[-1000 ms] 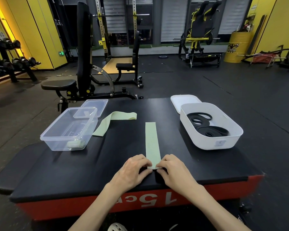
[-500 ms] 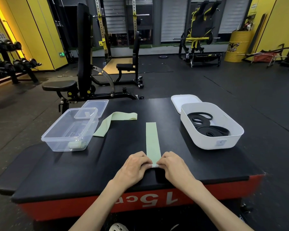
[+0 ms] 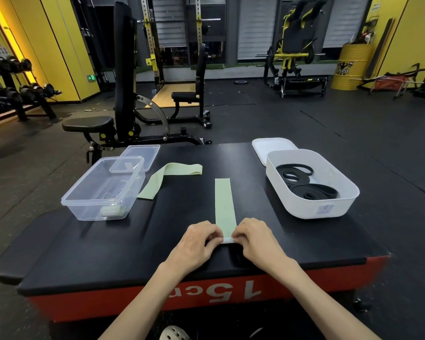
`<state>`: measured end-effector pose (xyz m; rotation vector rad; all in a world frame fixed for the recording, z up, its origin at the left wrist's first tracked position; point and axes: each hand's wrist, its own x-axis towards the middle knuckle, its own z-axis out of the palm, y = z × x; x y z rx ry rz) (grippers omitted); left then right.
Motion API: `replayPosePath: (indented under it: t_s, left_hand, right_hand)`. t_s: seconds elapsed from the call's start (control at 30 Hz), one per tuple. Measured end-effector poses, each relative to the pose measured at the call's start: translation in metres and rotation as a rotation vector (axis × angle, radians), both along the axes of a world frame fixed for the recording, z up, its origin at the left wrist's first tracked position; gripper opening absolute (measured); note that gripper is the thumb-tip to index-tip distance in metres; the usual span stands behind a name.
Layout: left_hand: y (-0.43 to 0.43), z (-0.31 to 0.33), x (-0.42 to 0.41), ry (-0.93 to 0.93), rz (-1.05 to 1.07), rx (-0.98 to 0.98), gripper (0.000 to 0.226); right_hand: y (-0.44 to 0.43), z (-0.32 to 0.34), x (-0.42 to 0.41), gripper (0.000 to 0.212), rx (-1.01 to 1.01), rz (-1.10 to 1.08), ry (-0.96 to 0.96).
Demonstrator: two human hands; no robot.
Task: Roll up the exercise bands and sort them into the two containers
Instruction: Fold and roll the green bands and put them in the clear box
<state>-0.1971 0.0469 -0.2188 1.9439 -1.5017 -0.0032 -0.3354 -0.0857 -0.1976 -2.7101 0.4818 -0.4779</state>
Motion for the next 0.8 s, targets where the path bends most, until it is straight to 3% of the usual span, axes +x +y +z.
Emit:
replayPosePath:
  t_s: [0.8]
  left_hand:
    - [0.0008,-0.0023,0.0,-0.007,-0.009,0.02,0.004]
  right_hand:
    - [-0.0027,-0.0069,-0.0056,0.021,0.004,0.061,-0.045]
